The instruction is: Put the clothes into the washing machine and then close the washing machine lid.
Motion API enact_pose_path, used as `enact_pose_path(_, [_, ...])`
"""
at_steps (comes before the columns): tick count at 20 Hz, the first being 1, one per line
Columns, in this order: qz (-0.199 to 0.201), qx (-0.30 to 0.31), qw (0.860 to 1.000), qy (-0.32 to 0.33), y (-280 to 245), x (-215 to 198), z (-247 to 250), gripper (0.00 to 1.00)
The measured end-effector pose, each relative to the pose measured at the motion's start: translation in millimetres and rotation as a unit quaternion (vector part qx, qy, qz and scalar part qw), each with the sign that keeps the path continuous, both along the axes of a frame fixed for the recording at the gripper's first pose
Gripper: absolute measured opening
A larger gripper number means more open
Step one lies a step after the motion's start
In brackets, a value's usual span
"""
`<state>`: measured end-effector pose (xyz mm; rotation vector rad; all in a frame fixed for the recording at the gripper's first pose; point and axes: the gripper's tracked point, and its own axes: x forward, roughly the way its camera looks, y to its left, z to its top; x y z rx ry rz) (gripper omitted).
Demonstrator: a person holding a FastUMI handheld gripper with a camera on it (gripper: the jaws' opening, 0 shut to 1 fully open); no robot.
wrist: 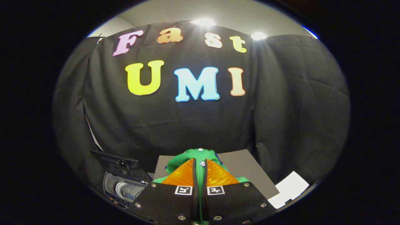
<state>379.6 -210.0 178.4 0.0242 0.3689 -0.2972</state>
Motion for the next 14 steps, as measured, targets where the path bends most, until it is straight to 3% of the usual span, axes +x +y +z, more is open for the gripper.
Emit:
enact_pose_path(8, [0.026, -0.02, 0.998, -0.047, 83.2, -41.1, 63.2, 0.03])
enact_pose_path(14, [0.068, -0.04, 0.996, -0.051, 176.3, -53.6, 55.2, 0.03])
